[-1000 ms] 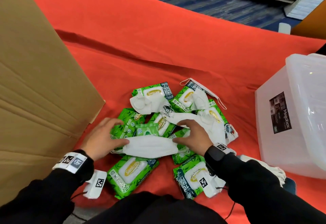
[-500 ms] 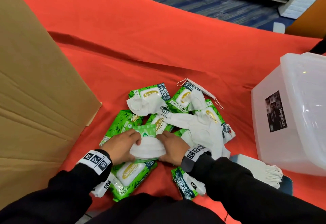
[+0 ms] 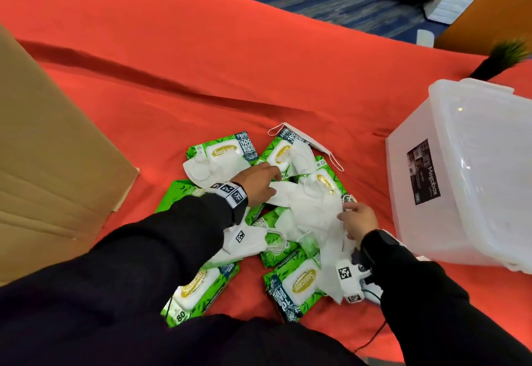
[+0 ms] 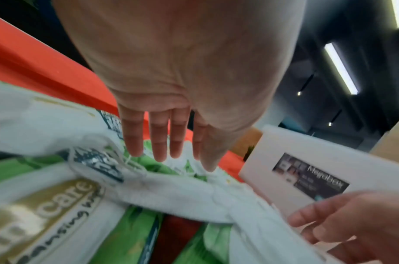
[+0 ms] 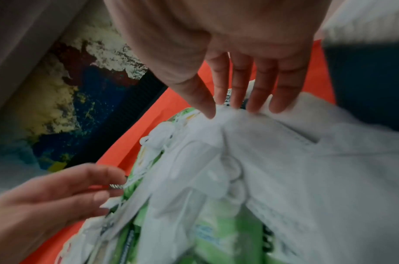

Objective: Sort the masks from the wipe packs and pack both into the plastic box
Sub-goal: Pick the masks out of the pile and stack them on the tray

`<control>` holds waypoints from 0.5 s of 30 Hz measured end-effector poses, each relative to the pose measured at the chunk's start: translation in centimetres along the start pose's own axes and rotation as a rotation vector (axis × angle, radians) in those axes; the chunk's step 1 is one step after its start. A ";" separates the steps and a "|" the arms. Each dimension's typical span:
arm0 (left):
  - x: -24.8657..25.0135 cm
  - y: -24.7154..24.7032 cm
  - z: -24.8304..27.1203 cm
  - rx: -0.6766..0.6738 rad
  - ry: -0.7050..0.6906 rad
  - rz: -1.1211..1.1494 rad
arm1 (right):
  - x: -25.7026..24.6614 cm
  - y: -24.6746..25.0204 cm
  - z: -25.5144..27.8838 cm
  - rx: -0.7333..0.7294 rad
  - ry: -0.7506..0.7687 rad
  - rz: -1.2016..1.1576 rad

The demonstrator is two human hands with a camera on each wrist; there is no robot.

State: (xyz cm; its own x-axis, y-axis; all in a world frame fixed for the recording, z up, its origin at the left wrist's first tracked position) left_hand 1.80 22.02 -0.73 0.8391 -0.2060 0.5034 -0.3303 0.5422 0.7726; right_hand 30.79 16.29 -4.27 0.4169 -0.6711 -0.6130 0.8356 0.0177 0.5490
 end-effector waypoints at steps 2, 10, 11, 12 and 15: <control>0.4 -1.2 -1.9 -0.085 0.059 -0.082 | 0.7 -0.3 0.2 -0.035 -0.013 0.107; 0.5 -2.0 -3.2 0.016 0.093 -0.339 | 0.0 -0.3 0.7 -0.011 0.024 -0.075; 0.5 -1.5 -3.0 0.030 0.082 -0.332 | -0.2 -0.1 0.8 -0.050 0.020 -0.154; 0.4 -0.8 -2.6 0.046 0.083 -0.302 | -0.7 0.2 1.1 -0.088 0.024 -0.216; -0.5 1.5 -0.8 0.095 0.133 -0.036 | -3.3 1.6 2.2 -0.171 0.125 -0.379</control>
State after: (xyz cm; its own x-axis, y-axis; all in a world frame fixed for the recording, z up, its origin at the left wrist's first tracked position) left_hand 1.25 23.60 -0.19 0.8990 -0.1108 0.4236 -0.3328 0.4557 0.8256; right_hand 29.95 16.94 -0.13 0.1007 -0.5593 -0.8228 0.9807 -0.0833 0.1766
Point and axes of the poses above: each hand's wrist, its own z-axis away from the middle knuckle, its own y-axis out of the back of the hand, x = y × z, the point moved 5 cm from there along -z, towards the middle knuckle, and after that the axes turned 5 degrees about -x, right-handed, at the moved point
